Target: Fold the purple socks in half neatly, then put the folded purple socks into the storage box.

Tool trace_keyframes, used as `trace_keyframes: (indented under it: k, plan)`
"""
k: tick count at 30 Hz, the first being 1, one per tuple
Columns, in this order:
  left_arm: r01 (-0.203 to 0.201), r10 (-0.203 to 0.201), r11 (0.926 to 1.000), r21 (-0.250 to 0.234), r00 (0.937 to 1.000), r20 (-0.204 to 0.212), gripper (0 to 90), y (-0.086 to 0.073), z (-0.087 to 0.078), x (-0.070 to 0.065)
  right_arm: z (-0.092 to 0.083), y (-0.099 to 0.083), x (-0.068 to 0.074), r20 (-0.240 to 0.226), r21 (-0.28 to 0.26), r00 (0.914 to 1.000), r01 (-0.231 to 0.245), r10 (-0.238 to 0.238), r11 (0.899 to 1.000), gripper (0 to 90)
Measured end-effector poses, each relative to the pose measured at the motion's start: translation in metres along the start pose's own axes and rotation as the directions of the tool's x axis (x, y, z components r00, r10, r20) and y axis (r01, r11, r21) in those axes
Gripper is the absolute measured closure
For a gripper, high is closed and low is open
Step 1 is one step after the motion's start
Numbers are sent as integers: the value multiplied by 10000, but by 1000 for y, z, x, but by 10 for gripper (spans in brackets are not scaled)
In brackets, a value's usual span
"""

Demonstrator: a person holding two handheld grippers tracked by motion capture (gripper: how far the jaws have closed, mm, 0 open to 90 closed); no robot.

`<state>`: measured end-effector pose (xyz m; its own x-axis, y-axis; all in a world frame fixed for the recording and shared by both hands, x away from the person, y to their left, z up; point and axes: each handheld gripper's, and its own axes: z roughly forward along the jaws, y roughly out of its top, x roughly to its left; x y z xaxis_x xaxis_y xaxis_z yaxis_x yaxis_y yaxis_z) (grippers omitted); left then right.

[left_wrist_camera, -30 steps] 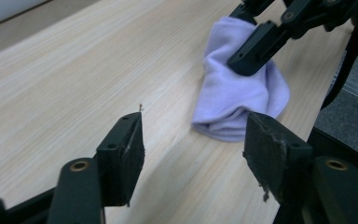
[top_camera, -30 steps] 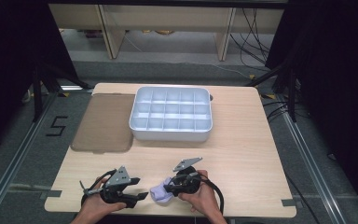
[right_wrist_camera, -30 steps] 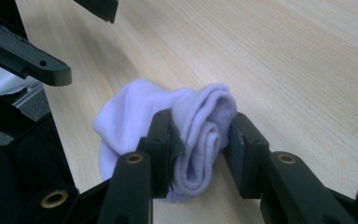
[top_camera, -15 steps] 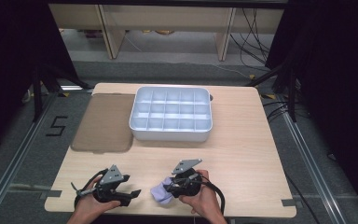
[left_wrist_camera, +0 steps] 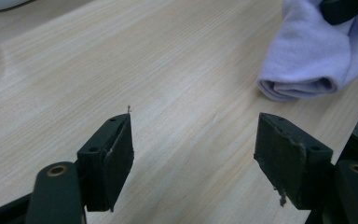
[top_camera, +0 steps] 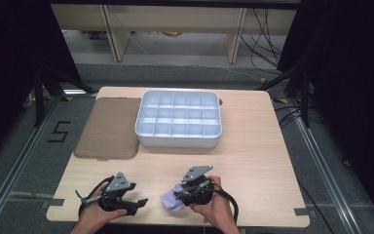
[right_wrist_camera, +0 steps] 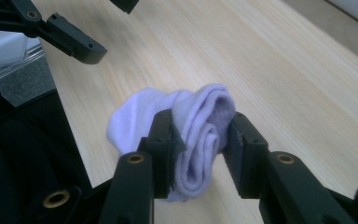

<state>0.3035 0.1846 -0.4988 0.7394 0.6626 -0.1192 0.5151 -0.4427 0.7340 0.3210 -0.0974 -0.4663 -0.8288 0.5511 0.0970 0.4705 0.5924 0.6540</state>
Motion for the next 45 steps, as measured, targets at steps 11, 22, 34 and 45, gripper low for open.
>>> trace_keyframes:
  k: [11,22,34,45]
  plan:
    - [-20,20,10000,-63,10000,15,265,2,-1,4,-28,9,-4,567,-374,9984,51,-30,9993,660]
    - [77,-76,10000,-53,9998,178,265,3,3,1,-34,9,-15,609,-409,9981,-76,101,9991,660]
    - [-143,144,9999,-83,9998,106,265,4,2,3,-65,22,-42,1365,-832,9888,-491,602,9953,660]
    - [-241,241,9997,-19,9996,171,265,4,1,4,-73,30,-65,1640,-689,9826,-767,871,9947,660]
